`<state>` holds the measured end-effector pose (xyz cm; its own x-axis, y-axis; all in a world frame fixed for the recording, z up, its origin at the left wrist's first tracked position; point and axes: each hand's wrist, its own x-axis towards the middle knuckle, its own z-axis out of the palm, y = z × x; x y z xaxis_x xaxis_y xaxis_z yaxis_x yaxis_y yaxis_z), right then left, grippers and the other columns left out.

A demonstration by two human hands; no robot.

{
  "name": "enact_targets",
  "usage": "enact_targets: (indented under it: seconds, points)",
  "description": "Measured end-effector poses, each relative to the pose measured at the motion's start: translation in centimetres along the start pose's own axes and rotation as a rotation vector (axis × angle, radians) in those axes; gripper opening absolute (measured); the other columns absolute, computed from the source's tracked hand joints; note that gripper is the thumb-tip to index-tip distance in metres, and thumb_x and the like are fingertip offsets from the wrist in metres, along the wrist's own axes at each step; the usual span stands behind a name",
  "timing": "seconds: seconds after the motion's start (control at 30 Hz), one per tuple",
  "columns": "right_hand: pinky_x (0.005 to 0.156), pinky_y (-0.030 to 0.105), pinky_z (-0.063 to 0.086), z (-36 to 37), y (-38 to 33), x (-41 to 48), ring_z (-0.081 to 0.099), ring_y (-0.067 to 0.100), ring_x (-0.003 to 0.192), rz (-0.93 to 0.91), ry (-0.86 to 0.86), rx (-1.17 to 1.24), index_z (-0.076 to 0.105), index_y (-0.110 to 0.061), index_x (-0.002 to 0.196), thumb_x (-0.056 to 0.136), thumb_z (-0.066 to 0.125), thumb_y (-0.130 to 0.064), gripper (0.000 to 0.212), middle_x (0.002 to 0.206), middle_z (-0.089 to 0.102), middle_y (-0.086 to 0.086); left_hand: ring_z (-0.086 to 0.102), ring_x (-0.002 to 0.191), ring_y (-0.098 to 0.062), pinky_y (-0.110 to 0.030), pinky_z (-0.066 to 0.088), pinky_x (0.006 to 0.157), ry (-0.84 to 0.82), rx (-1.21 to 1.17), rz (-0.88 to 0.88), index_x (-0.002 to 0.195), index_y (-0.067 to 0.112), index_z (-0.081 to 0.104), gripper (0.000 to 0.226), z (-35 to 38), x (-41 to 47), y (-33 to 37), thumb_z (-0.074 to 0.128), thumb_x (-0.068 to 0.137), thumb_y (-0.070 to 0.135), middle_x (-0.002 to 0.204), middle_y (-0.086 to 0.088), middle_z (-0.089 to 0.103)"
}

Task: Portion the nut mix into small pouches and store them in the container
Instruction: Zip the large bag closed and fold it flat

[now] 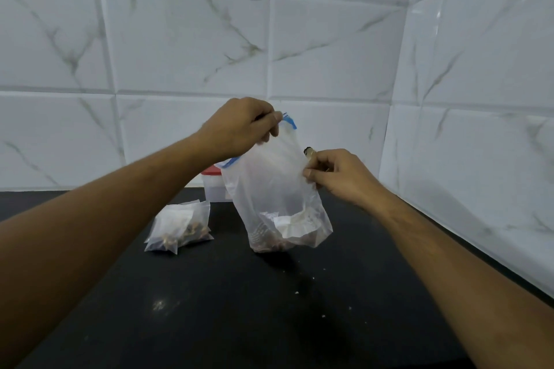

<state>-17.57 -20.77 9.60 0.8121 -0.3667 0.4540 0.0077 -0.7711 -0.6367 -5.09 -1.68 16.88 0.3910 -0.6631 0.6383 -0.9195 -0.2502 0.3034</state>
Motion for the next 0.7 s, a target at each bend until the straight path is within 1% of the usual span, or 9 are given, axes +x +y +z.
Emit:
enact_targets:
  seconds: [0.07, 0.13, 0.23, 0.3, 0.33, 0.43, 0.5, 0.57, 0.7]
  points:
    - [0.09, 0.04, 0.06, 0.1, -0.4, -0.2, 0.07, 0.014, 0.088, -0.034, 0.013, -0.012, 0.074, -0.02, 0.099, 0.096, 0.072, -0.023, 0.004, 0.095, 0.073, -0.005, 0.067, 0.069, -0.012, -0.043, 0.058, 0.075, -0.005, 0.076, 0.042, 0.1, 0.019, 0.065, 0.029, 0.2, 0.0, 0.3, 0.052, 0.103, 0.045, 0.079, 0.004, 0.07]
    - [0.087, 0.037, 0.062, 0.2, -0.9, -0.4, 0.071, 0.013, 0.09, -0.062, 0.034, 0.056, 0.071, -0.022, 0.106, 0.094, 0.074, -0.031, 0.015, 0.099, 0.073, -0.005, 0.066, 0.074, -0.016, -0.038, 0.055, 0.07, -0.014, 0.235, 0.133, 0.121, 0.026, 0.053, 0.03, 0.4, -0.2, 0.7, 0.056, 0.1, 0.047, 0.091, 0.007, 0.07]
    - [0.085, 0.033, 0.062, 0.1, -1.9, -0.3, 0.073, 0.015, 0.088, -0.088, 0.084, 0.127, 0.07, -0.021, 0.111, 0.094, 0.076, -0.03, 0.02, 0.097, 0.073, -0.002, 0.061, 0.077, -0.02, -0.033, 0.047, 0.064, 0.046, 0.439, 0.238, 0.134, 0.033, 0.041, 0.038, 0.9, -0.2, 0.9, 0.058, 0.1, 0.033, 0.115, 0.008, 0.066]
    - [0.085, 0.032, 0.062, 0.2, -2.5, -0.2, 0.074, 0.013, 0.081, -0.106, 0.11, 0.113, 0.072, -0.018, 0.108, 0.096, 0.073, -0.02, 0.013, 0.092, 0.075, -0.002, 0.054, 0.071, -0.022, -0.03, 0.037, 0.056, 0.1, 0.546, 0.328, 0.133, 0.03, 0.047, 0.04, 1.1, -0.2, 1.0, 0.056, 0.096, 0.016, 0.124, 0.003, 0.06]
    - [0.085, 0.031, 0.062, 0.2, -2.6, -0.2, 0.074, 0.013, 0.079, -0.116, 0.111, 0.115, 0.073, -0.016, 0.106, 0.096, 0.073, -0.016, 0.01, 0.091, 0.075, -0.002, 0.053, 0.07, -0.022, -0.029, 0.033, 0.054, 0.118, 0.596, 0.378, 0.129, 0.027, 0.052, 0.039, 1.2, -0.2, 1.0, 0.055, 0.095, 0.011, 0.123, 0.001, 0.059]
    - [0.081, 0.028, 0.062, 0.3, -2.9, -0.2, 0.074, 0.012, 0.076, -0.14, 0.102, 0.136, 0.075, -0.017, 0.1, 0.095, 0.072, -0.011, 0.008, 0.088, 0.076, -0.003, 0.06, 0.081, -0.025, -0.031, 0.032, 0.053, 0.173, 0.725, 0.451, 0.112, 0.018, 0.063, 0.017, 1.0, -0.3, 0.9, 0.061, 0.095, 0.016, 0.109, -0.002, 0.061]
    - [0.076, 0.023, 0.059, 0.4, -2.8, -0.2, 0.073, 0.011, 0.075, -0.142, 0.11, 0.155, 0.075, -0.017, 0.096, 0.095, 0.072, -0.011, 0.007, 0.087, 0.076, -0.003, 0.059, 0.084, -0.027, -0.034, 0.037, 0.051, 0.207, 0.797, 0.433, 0.102, 0.014, 0.065, 0.008, 0.9, -0.2, 0.7, 0.064, 0.095, 0.017, 0.101, -0.003, 0.06]
    - [0.071, 0.019, 0.056, 0.4, -2.8, -0.3, 0.072, 0.011, 0.074, -0.138, 0.114, 0.152, 0.074, -0.017, 0.093, 0.095, 0.071, -0.01, 0.007, 0.087, 0.076, -0.003, 0.057, 0.083, -0.026, -0.035, 0.042, 0.05, 0.215, 0.857, 0.393, 0.099, 0.013, 0.066, 0.006, 1.0, -0.2, 0.5, 0.062, 0.094, 0.01, 0.096, -0.003, 0.06]
    - [0.063, 0.012, 0.05, 0.8, -3.0, -0.3, 0.072, 0.009, 0.071, -0.107, 0.122, 0.101, 0.073, -0.019, 0.089, 0.094, 0.07, -0.011, 0.009, 0.082, 0.074, -0.007, 0.059, 0.073, -0.026, -0.032, 0.035, 0.05, 0.222, 0.867, 0.342, 0.098, 0.014, 0.067, 0.016, 1.2, -0.3, 0.7, 0.057, 0.091, 0.003, 0.084, -0.002, 0.065]
